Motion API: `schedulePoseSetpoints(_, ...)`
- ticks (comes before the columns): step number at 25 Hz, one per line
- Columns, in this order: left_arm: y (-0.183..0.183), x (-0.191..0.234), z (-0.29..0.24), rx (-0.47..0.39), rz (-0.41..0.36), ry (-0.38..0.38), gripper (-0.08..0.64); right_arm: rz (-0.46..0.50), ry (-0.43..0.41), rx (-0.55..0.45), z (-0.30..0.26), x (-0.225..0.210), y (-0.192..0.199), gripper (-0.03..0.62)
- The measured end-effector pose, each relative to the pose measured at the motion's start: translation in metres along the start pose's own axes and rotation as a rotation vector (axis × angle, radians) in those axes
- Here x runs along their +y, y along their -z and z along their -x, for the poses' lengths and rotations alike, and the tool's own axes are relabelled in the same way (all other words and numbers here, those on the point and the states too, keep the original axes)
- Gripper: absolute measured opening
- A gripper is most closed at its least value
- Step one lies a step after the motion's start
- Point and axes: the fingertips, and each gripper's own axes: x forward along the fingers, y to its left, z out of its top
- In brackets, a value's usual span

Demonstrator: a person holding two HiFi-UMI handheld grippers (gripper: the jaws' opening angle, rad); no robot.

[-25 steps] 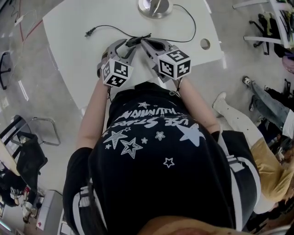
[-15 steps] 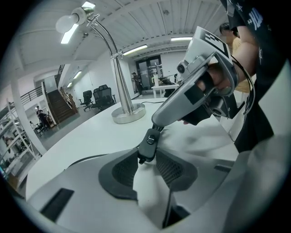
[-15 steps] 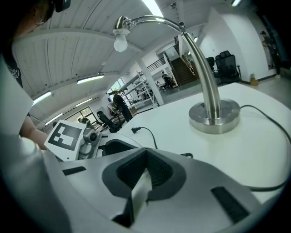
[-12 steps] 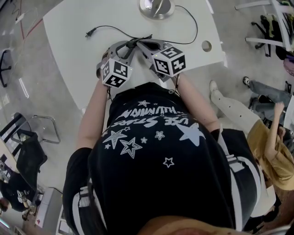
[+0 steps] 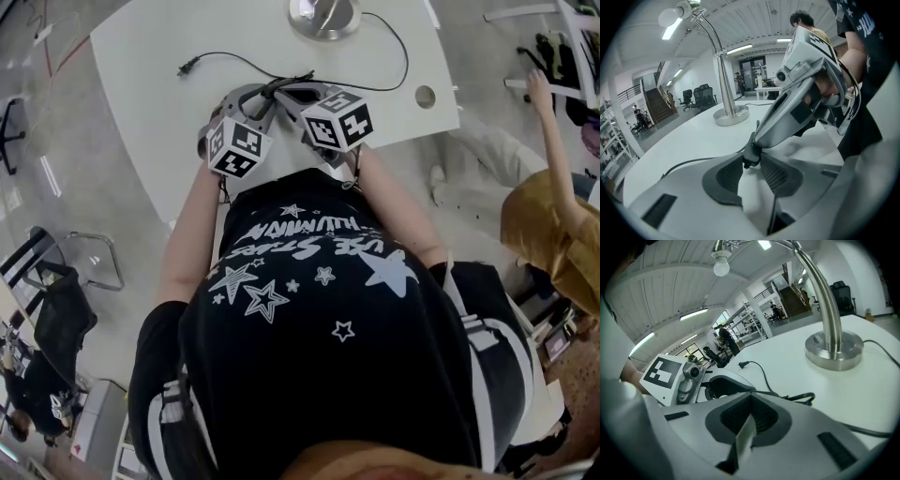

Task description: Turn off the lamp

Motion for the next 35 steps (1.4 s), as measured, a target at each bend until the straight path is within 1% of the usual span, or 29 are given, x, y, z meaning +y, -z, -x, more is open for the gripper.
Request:
schedulePoseSetpoints(5, 0.001, 0.002, -0.003, 0.003, 0.011, 0.007, 0.133, -0.011, 0.015, 0.002, 0.000, -0.006, 0.001, 0.005)
schedulePoseSetpoints(8, 0.001, 0.001, -0.004, 0.006, 0.010, 0.007, 0.133, 0.007, 0.044, 0.009, 0.003, -0.010, 0.000, 0.005)
schedulePoseSetpoints(11, -0.001, 0.002, -0.005, 0.003, 0.014, 0.007, 0.133, 0.018, 0.054, 0.015, 0.003, -0.012, -0.001, 0.005)
schedulePoseSetpoints(15, -0.003, 0.004, -0.010, 0.006, 0.016, 0.013, 0.133, -0.003, 0.056, 0.022, 0.003, -0.017, -0.003, 0.005)
schedulePoseSetpoints(18, -0.001, 0.003, -0.005, 0.006, 0.013, 0.015, 0.132, -0.021, 0.054, 0.023, 0.003, -0.013, -0.002, 0.005)
schedulePoseSetpoints(22, 0.000, 0.002, -0.003, 0.011, 0.008, 0.017, 0.132, -0.028, 0.074, 0.039, 0.002, -0.015, 0.000, 0.005)
schedulePoseSetpoints(26, 0.000, 0.000, -0.002, 0.013, 0.009, 0.014, 0.132, -0.029, 0.067, 0.042, 0.003, -0.014, 0.002, 0.005)
schedulePoseSetpoints(32, -0.001, 0.000, -0.003, 0.015, 0.028, -0.006, 0.133, -0.046, 0.061, 0.023, 0.004, -0.014, 0.002, 0.005)
schedulePoseSetpoints(35, 0.003, 0.001, -0.002, 0.029, 0.048, -0.013, 0.133, -0.041, 0.055, 0.007, 0.006, -0.011, 0.001, 0.006)
